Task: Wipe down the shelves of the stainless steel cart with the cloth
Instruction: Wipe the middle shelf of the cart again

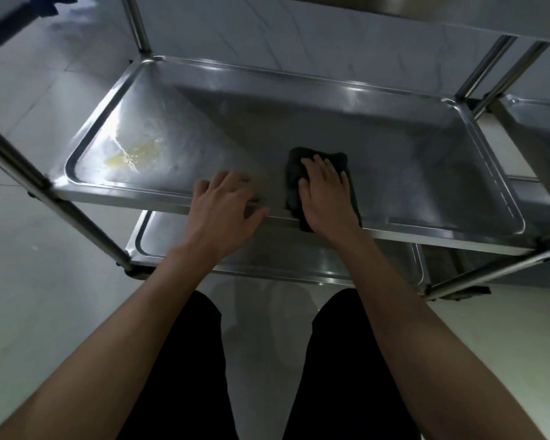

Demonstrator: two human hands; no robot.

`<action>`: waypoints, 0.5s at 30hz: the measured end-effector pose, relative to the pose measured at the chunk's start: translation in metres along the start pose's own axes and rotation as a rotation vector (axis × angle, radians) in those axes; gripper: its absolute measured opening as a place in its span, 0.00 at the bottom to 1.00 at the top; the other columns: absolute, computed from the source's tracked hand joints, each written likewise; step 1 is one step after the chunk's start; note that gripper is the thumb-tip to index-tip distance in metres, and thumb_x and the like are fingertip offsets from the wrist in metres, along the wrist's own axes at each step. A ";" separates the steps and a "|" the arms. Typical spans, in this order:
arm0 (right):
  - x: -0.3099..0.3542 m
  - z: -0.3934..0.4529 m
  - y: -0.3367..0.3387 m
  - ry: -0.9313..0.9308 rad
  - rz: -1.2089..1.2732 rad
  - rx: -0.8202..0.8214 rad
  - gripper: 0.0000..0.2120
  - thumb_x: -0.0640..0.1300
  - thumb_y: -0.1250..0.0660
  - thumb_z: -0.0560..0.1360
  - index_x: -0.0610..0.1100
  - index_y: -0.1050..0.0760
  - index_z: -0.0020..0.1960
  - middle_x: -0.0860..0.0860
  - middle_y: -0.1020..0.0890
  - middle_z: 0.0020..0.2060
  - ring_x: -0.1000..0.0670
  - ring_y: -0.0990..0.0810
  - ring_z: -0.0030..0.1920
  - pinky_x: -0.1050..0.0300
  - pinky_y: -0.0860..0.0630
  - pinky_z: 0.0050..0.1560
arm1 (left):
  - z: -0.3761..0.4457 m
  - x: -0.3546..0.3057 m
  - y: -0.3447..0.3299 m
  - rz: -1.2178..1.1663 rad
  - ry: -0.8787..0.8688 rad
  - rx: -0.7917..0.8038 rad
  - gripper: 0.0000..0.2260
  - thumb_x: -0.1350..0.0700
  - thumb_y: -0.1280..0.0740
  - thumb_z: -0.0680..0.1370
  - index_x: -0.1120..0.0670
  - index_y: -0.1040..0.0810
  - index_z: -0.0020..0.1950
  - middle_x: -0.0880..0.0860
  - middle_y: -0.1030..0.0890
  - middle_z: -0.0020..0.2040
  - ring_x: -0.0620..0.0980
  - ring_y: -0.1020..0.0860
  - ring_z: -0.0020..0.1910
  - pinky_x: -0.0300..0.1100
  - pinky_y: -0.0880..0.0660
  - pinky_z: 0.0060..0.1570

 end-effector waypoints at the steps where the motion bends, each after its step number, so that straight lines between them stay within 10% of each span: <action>1: 0.001 0.000 0.000 -0.010 0.036 -0.017 0.23 0.47 0.49 0.85 0.46 0.40 0.79 0.46 0.41 0.80 0.46 0.47 0.80 0.41 0.52 0.79 | -0.001 0.002 0.000 -0.008 0.000 -0.008 0.15 0.41 0.32 0.76 0.48 0.17 0.56 0.50 0.23 0.63 0.53 0.29 0.64 0.54 0.32 0.60; 15: 0.052 0.002 -0.015 0.062 -0.005 0.075 0.25 0.43 0.50 0.84 0.45 0.45 0.80 0.44 0.47 0.81 0.44 0.52 0.81 0.40 0.53 0.79 | -0.012 0.026 -0.002 -0.011 -0.001 -0.035 0.18 0.39 0.30 0.74 0.49 0.18 0.58 0.49 0.23 0.63 0.53 0.29 0.65 0.52 0.33 0.61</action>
Point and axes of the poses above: each hand's wrist, its own z-axis towards the middle knuckle, its own y-axis out of the back of the hand, x = y × z, the point moved 1 cm from there along z, towards the middle knuckle
